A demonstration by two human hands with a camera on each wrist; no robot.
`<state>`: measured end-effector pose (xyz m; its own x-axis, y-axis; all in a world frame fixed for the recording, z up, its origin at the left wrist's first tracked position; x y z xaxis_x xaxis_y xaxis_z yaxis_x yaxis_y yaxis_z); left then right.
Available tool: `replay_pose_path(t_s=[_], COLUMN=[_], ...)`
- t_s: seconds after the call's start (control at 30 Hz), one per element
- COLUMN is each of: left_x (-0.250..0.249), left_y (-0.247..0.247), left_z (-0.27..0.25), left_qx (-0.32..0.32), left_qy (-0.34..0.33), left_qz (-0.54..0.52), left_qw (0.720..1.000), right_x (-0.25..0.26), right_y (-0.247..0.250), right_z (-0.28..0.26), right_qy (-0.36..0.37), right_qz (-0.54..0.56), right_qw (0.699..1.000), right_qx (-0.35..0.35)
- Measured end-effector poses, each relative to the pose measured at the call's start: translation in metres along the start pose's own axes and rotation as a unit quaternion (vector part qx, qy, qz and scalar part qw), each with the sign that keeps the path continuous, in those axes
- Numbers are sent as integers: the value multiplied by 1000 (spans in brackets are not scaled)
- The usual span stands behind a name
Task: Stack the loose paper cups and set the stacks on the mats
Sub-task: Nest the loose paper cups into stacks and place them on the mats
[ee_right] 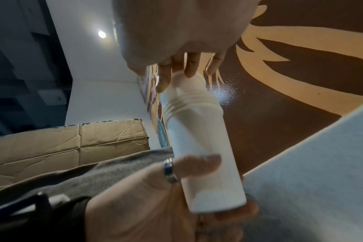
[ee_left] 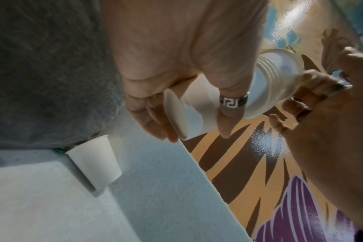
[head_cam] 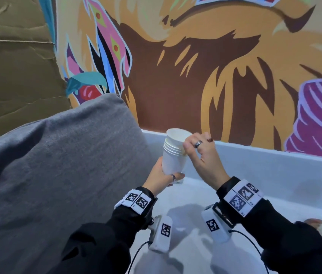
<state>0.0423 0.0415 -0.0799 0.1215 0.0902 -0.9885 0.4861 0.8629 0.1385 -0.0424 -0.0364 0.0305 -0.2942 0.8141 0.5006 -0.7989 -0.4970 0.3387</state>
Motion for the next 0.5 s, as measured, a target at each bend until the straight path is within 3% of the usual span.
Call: replay_pose_path(t_s=[0.07,0.2,0.33,0.5], left_x=[-4,-6,-1,15], left_y=[-7,-16,-37,-61], left_z=[-1,-1,2,4], left_qx=[8,4,37,88], left_qy=[-4,0,-12,5], left_qz=[-13,-25,12,31], left_qw=[1000,1000,999,996], right_x=[-5,-25,-56,-87], right_y=[0,15,-2,1], right_z=[-8,-20,-37,-51], right_qy=[-17,-84,-234,-292], right_qz=[9,61,146,188], right_qw=[1000,993,961,938], right_qx=[9,-63,-9,-12])
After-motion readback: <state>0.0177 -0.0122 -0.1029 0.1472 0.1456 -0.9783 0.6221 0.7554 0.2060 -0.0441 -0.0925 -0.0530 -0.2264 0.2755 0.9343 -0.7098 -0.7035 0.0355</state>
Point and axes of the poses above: each hand's wrist, its own z-axis towards the middle knuckle, its own y-axis out of the back of the hand, x = y × z, the point moved 10 cm from there along z, towards the middle knuckle, and after that the axes turned 11 degrees about -x, right-handed, at the moved point
